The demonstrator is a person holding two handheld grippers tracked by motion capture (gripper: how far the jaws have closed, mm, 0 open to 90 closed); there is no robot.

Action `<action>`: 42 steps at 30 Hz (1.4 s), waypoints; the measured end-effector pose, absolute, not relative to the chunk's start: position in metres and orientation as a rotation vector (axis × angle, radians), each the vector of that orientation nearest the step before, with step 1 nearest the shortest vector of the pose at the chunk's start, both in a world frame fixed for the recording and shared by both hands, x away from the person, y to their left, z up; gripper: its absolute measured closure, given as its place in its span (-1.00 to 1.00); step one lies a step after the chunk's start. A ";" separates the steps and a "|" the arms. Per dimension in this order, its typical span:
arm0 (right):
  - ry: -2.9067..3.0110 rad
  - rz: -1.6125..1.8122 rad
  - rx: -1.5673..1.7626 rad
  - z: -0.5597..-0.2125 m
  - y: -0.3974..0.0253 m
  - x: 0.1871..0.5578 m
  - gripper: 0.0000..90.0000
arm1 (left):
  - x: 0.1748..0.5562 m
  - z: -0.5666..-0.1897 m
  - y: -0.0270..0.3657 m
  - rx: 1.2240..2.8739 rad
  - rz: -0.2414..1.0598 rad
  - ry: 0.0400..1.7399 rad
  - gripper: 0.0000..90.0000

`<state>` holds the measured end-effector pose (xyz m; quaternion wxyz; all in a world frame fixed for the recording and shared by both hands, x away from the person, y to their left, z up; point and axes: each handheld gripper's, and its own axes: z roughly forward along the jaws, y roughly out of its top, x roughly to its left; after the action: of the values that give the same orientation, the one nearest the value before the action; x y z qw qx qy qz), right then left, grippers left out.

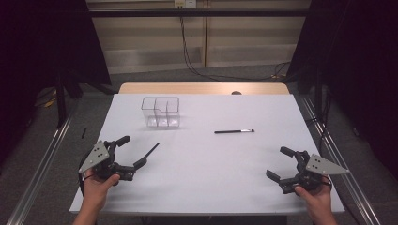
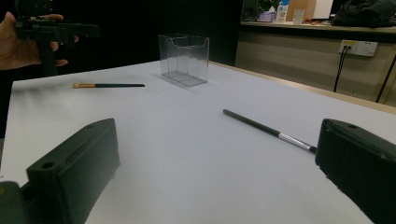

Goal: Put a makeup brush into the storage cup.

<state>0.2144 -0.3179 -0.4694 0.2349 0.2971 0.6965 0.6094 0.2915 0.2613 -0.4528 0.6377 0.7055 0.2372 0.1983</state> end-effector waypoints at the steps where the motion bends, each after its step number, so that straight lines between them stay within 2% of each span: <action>1: 1.912 1.672 0.816 -0.469 -0.318 0.214 -1.00 | 0.292 -0.452 0.261 1.615 0.458 0.541 -1.00; 28: 1.916 1.671 0.803 -0.469 -0.317 0.214 -1.00 | 0.316 -0.449 0.239 1.628 0.448 0.542 -1.00; 42: 1.920 1.669 0.804 -0.469 -0.317 0.214 -1.00 | 0.324 -0.448 0.240 1.739 0.434 0.624 -1.00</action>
<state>0.2140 -0.3170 -0.4691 0.2346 0.2928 0.6995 0.6082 0.3236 0.2401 -0.4481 0.5823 0.7449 0.2674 0.1860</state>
